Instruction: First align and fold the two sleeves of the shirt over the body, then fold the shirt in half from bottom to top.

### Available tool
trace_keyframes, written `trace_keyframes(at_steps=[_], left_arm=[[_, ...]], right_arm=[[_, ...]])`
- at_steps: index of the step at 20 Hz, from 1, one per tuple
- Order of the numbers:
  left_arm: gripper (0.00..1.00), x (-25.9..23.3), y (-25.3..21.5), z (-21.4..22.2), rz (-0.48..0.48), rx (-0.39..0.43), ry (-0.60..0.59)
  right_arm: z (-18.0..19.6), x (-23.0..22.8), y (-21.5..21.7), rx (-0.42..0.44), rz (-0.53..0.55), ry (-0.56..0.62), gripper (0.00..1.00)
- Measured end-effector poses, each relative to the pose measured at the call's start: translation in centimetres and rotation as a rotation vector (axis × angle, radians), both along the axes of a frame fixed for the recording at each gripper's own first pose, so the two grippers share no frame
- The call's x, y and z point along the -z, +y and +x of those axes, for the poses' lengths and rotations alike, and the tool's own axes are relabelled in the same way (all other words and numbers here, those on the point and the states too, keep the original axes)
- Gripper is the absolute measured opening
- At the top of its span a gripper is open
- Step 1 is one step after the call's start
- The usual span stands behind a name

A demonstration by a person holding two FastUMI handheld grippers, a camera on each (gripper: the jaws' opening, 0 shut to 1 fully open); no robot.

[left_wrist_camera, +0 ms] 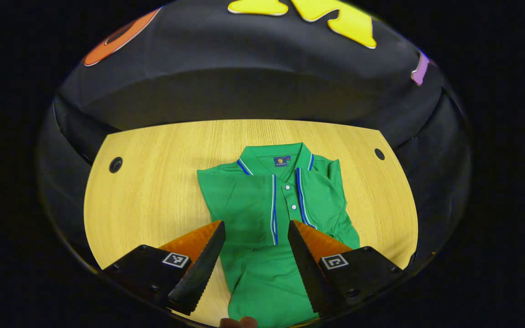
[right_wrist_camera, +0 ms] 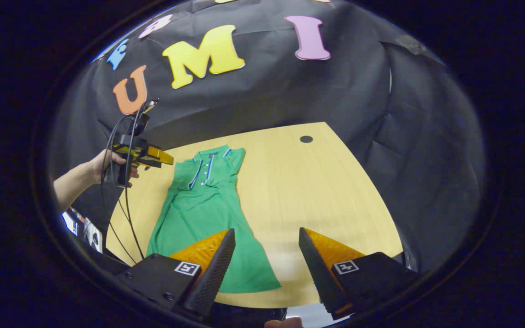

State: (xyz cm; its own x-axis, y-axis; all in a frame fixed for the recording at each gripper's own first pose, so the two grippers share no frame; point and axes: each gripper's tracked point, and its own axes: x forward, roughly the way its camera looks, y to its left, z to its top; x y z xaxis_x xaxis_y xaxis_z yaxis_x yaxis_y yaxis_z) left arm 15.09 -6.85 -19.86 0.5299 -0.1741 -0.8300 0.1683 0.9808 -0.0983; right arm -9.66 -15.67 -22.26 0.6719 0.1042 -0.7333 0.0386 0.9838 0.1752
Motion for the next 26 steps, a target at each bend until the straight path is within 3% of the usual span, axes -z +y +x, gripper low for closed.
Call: trace_keyframes(at_steps=[5,10,15,19,21,26], left_arm=[[0.9,-3.3,1.9,-9.4,-0.077,-0.014,-0.111],[0.9,-1.6,5.6,-19.1,-0.079,-0.051,-0.09],[0.9,2.7,7.2,-28.0,-0.113,-0.122,0.058],[0.9,7.1,7.3,-34.0,-0.084,-0.077,0.22],[0.9,8.7,7.5,-35.2,-0.064,-0.043,0.255],[0.9,10.7,7.2,-36.1,-0.054,-0.059,0.35]], right_arm=[[1.2,0.0,3.0,-0.127,-0.013,-0.013,0.9],[-0.2,2.3,3.8,-0.231,-0.087,-0.011,0.9],[-4.0,5.6,3.3,-0.276,-0.131,0.079,0.9],[-7.4,9.4,2.0,-0.276,-0.147,0.211,0.9],[-8.8,11.3,1.5,-0.274,-0.155,0.28,0.9],[-9.6,13.9,0.9,-0.265,-0.184,0.372,0.9]])
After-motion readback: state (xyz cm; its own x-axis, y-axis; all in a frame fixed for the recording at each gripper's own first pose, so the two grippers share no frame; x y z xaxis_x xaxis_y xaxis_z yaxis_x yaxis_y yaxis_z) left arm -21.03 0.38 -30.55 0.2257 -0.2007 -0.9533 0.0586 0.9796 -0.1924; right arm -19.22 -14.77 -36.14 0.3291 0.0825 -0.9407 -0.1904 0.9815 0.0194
